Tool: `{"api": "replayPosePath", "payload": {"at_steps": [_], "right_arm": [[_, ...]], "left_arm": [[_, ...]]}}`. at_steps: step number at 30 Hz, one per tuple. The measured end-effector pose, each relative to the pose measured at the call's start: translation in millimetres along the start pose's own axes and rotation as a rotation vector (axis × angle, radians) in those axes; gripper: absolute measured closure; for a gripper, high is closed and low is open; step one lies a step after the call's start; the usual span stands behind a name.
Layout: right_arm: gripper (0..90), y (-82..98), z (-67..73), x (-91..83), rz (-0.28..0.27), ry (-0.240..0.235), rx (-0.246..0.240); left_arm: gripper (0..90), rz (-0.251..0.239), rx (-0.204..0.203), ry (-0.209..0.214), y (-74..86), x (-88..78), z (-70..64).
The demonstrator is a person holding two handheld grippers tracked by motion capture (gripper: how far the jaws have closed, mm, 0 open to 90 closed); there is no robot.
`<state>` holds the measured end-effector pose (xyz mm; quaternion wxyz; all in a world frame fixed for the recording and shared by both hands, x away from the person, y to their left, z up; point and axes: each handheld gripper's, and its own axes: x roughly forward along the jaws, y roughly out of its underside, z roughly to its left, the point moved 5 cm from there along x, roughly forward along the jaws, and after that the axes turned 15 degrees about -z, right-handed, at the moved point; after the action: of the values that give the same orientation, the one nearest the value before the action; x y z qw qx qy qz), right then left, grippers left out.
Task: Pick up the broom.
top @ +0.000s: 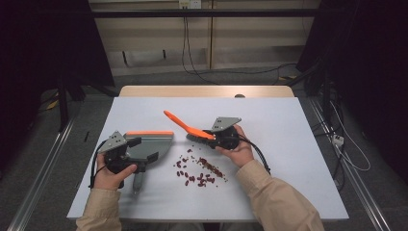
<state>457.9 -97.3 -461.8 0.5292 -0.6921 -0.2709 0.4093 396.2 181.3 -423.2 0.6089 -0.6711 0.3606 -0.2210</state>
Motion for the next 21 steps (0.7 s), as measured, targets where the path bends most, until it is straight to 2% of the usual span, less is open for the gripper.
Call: {"api": "replayPosePath", "payload": {"at_steps": [14, 21], "right_arm": [[70.7, -0.7, 14.5, -4.4, 0.035, -0.114, -0.048], [70.4, -0.4, 19.7, -7.0, 0.045, -0.145, -0.056]], "left_arm": [[6.0, -0.005, -0.001, -0.007, -0.2, -1.0, 2.3], [6.0, -0.009, -0.004, -0.009, -0.3, -1.7, 3.3]]}}
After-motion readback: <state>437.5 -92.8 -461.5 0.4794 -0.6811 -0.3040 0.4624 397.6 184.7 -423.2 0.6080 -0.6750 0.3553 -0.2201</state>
